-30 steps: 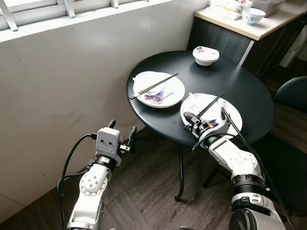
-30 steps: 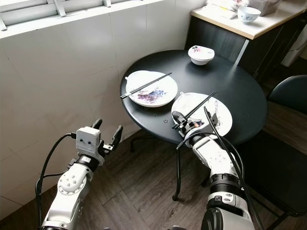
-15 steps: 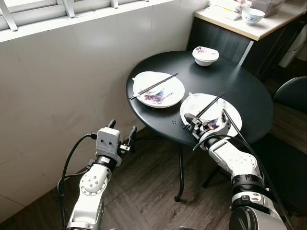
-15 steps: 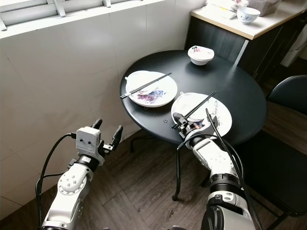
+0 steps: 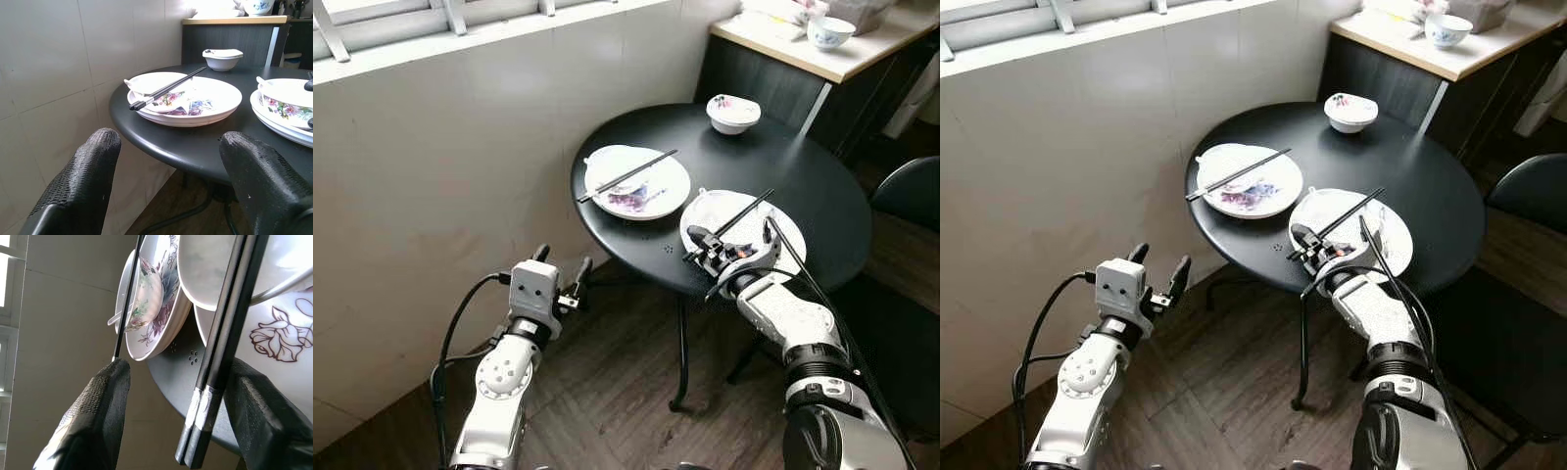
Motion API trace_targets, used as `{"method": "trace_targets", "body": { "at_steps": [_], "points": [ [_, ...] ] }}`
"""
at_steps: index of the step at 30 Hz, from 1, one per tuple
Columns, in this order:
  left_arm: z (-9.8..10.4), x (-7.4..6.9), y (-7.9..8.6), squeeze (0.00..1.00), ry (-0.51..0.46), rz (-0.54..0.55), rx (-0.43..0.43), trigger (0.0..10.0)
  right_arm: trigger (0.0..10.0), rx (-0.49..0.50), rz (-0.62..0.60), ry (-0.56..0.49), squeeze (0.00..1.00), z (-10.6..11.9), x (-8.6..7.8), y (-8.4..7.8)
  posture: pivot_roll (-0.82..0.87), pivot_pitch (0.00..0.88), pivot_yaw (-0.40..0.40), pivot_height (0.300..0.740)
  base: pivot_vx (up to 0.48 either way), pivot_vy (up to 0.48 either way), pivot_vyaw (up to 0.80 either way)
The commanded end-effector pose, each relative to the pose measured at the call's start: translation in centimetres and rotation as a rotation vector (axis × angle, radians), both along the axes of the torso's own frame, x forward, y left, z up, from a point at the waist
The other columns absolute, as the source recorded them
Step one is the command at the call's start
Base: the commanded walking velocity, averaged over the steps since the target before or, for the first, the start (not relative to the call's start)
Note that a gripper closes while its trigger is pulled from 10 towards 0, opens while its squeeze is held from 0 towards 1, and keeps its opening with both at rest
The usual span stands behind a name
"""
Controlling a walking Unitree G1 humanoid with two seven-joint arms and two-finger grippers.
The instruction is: Kitchen organization
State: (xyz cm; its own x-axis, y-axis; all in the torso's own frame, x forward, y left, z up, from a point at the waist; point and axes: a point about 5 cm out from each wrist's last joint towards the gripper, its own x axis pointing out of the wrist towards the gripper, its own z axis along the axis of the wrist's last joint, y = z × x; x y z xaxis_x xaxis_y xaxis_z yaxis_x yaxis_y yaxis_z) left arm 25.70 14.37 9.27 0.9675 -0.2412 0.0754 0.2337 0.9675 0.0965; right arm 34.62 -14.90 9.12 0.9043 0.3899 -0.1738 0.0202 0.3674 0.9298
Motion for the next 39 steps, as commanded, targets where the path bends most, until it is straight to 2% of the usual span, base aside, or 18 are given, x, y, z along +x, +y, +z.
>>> {"method": "trace_targets", "body": {
  "at_steps": [1,10,30,31,32,33,34,35,36,39],
  "points": [
    [0.0,0.0,-0.3,0.00,0.003,-0.007,-0.007,10.0,10.0,-0.011,-0.014,-0.008,0.00,0.2,0.3,-0.5,-0.02,0.016,-0.086,0.740,0.000,0.000,0.00],
    [-0.1,0.0,-0.4,0.00,0.005,-0.010,-0.005,10.0,10.0,0.013,-0.026,0.011,0.00,0.1,0.8,-0.6,-0.02,0.021,-0.084,0.740,0.000,0.000,0.00],
    [-0.1,-0.1,-0.3,0.00,0.011,-0.010,-0.006,10.0,10.0,0.000,-0.060,0.017,0.00,-0.2,1.6,-1.0,0.00,0.027,-0.084,0.740,0.000,0.000,0.00],
    [-0.1,-0.1,-0.3,0.00,0.012,-0.009,-0.006,10.0,7.1,0.002,-0.063,0.017,0.00,-0.2,1.6,-1.0,0.00,0.027,-0.084,0.740,0.000,0.000,0.00],
    [-0.1,-0.1,-0.3,0.00,0.012,-0.009,-0.006,10.0,7.1,0.002,-0.066,0.016,0.00,-0.2,1.6,-1.0,0.00,0.027,-0.084,0.740,0.000,0.000,0.00],
    [-0.1,-0.1,-0.3,0.00,0.013,-0.009,-0.007,10.0,4.9,0.003,-0.067,0.016,0.00,-0.2,1.6,-1.0,0.00,0.027,-0.084,0.740,0.000,0.000,0.00],
    [-0.1,-0.1,-0.3,0.00,0.013,-0.009,-0.007,10.0,3.4,0.004,-0.071,0.014,0.00,-0.1,1.7,-1.1,0.00,0.027,-0.084,0.740,0.000,0.000,0.00],
    [-0.1,-0.1,-0.3,0.00,0.013,-0.009,-0.007,10.0,3.4,0.005,-0.074,0.012,0.00,-0.1,1.7,-1.1,0.00,0.030,-0.083,0.740,0.000,0.000,0.00],
    [-0.2,-0.1,-0.3,0.00,0.014,-0.008,-0.007,10.0,0.0,0.005,-0.076,0.010,0.00,-0.1,1.7,-1.2,0.00,0.030,-0.083,0.740,0.000,0.000,0.00],
    [-0.2,-0.2,-0.3,0.00,0.017,-0.008,-0.008,10.0,0.0,0.004,-0.078,0.003,0.00,-0.1,1.8,-1.3,0.00,0.031,-0.083,0.740,0.000,0.000,0.00]
  ]
}}
